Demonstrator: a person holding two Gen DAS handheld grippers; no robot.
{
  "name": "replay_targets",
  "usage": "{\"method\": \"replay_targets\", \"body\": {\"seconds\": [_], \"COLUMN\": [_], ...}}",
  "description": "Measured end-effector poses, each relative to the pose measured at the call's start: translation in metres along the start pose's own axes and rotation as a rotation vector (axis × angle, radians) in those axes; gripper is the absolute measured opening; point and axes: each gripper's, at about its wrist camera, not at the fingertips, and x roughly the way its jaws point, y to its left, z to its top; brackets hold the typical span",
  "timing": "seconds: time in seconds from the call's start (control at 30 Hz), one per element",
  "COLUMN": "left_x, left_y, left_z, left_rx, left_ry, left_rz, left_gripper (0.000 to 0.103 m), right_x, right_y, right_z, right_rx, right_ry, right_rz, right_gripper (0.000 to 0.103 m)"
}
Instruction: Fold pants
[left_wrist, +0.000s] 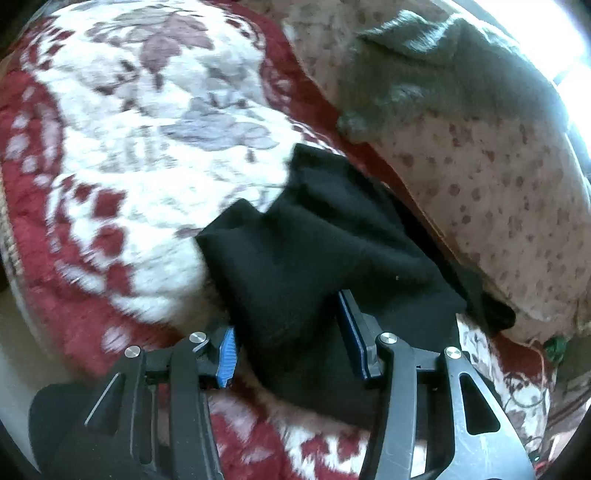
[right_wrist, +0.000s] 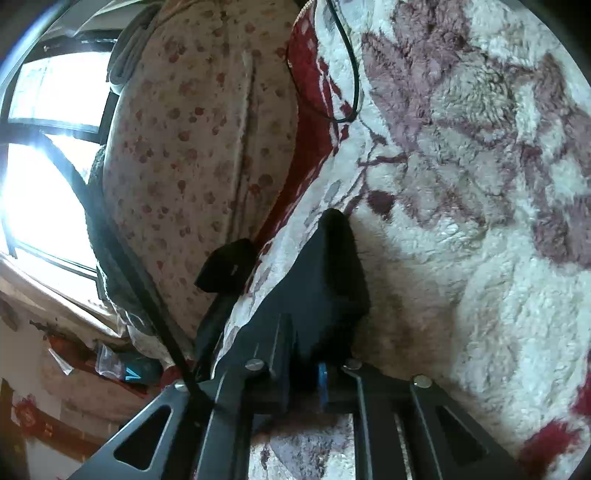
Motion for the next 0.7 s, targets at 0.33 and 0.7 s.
{"method": "replay_targets", "body": {"seconds": [0.33, 0.7], "left_x": [-0.028, -0.035], "left_y": [-0.018, 0.008], "left_z": [-0.014, -0.013], "left_rx": [0.106, 0.15], "left_ry": [-0.007, 0.002], "left_rz": [0.008, 0.125], "left_gripper": [0.011, 0.043], "right_x": [-0.018, -0.024], "right_y": [0.02, 0.044], "right_z": [0.003, 0.014], "right_rx": [-0.101, -0.337], "right_ry": [0.01, 0.037], "right_rz": [-0.02, -0.433], "right_gripper": [0.005, 0.026]}}
